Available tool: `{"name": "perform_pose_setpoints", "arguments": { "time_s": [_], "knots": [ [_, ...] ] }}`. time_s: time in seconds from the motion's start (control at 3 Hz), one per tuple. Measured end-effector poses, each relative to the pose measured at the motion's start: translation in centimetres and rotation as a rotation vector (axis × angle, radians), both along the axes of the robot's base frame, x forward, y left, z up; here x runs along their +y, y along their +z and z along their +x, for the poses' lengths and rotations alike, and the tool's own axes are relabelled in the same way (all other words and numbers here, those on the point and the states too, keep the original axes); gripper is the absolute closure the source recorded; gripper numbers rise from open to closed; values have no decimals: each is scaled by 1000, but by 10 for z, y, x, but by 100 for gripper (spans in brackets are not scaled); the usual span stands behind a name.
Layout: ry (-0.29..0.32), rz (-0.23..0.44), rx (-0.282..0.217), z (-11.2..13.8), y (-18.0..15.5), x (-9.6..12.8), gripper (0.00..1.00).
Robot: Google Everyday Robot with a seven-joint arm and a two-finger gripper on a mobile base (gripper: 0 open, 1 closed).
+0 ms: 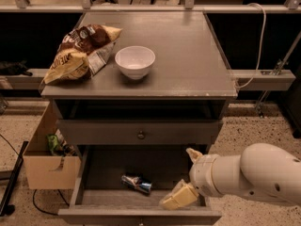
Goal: Pick redbull can from middle drawer and place on counter
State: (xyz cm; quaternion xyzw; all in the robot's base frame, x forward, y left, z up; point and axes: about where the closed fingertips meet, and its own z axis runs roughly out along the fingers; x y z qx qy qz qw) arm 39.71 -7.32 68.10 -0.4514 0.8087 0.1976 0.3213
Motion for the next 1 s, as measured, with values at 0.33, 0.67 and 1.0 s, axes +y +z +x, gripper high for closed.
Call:
{"name": "perform_pose_setpoints", "arguments": {
  "time_s": [0.33,0.67,1.0],
  "knots": [
    [-32,12,34,23,-39,-5,0],
    [-28,0,30,22,-46,-1,0],
    [-46,-25,69,35,-85,6,0]
  ]
}}
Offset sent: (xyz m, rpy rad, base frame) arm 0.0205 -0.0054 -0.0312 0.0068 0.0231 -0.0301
